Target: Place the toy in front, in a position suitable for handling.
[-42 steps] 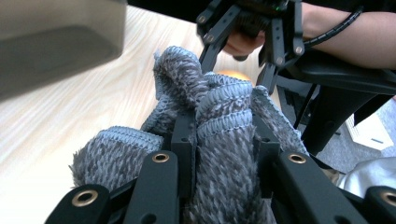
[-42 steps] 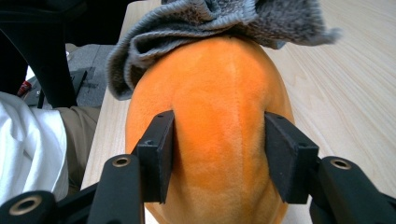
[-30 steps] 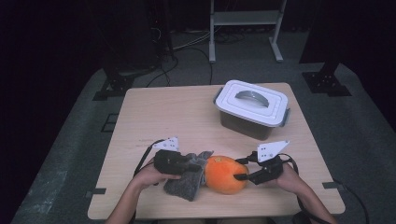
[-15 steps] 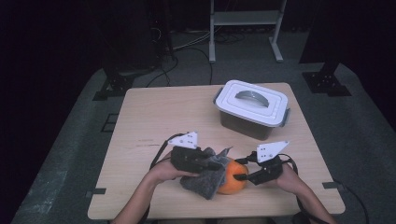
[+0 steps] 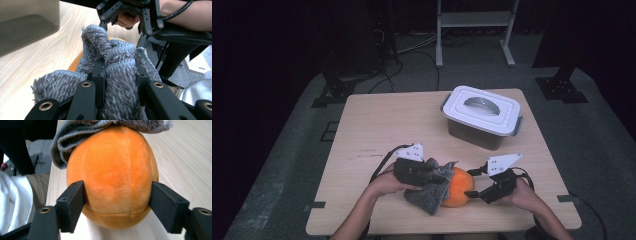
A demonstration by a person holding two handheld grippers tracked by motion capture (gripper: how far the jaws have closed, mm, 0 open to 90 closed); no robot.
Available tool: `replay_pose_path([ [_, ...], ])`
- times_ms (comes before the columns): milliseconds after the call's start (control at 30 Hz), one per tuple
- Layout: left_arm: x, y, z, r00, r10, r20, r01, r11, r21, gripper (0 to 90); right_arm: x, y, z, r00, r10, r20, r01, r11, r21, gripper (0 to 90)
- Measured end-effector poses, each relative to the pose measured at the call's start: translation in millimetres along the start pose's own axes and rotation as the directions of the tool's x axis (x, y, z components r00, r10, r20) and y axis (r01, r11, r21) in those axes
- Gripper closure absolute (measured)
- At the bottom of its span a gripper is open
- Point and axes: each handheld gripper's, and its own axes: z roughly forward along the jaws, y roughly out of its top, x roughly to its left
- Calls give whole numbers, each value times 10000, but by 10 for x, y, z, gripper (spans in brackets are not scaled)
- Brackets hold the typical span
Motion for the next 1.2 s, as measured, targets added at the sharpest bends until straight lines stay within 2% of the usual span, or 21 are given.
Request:
replay_pose_path([
  [100, -36, 86, -7, 9999, 167, -17, -167, 9998, -87, 696, 15, 55, 28, 9996, -242, 122, 241, 9996, 141, 407],
  [200, -91, 204, 33, 9988, 464, 130, -463, 9989, -108, 696, 57, 110, 68, 9961, -859, 214, 852, 9959, 308, 483],
  [233, -123, 286, 90, 9971, 712, 278, -709, 9974, -101, 696, 91, 143, 102, 9924, -1209, 249, 1202, 9924, 279, 518],
  [267, -123, 286, 90, 9971, 712, 278, -709, 9974, -101, 696, 91, 143, 102, 9924, -1209, 249, 1202, 9924, 279, 518],
  [367, -135, 327, 186, 9950, 993, 129, -998, 9941, 433, 695, 112, 171, 134, 9904, -1369, 171, 1362, 9900, 357, 553],
  [500, -106, 288, 157, 9966, 820, -13, -819, 9959, 380, 692, 45, 109, 119, 9950, -1003, -8, 1003, 9948, 201, 583],
  [600, -60, 228, 44, 9970, 714, -308, -705, 9971, 296, 686, 11, 74, 110, 9966, -819, -30, 819, 9966, 120, 594],
  [767, 39, 28, -180, 9971, 104, -752, -95, 9999, 120, 681, -12, 65, 113, 9963, -862, -2, 862, 9961, 175, 602],
  [833, 89, -86, -269, 9961, -256, -844, 262, 9996, 52, 676, -23, 51, 113, 9967, -806, 27, 805, 9965, 213, 602],
  [900, 117, -176, -319, 9944, -535, -915, 531, 9986, -73, 677, -35, 37, 109, 9975, -700, 16, 699, 9974, 179, 596],
  [933, 125, -209, -331, 9937, -664, -907, 649, 9977, -193, 680, -38, 41, 111, 9987, -504, 6, 504, 9986, 145, 541],
  [967, 128, -226, -339, 9935, -665, -921, 648, 9977, -208, 680, -38, 41, 111, 9987, -504, 6, 504, 9986, 145, 541],
  [1100, 107, -236, -317, 9938, -650, -902, 628, 9977, -263, 686, -6, 131, 68, 9997, -252, -44, 253, 9994, 229, 344],
  [1200, 71, -181, -250, 9962, -478, -735, 459, 9986, -264, 688, 33, 242, 31, 9996, -275, -41, 276, 9995, 176, 287],
])
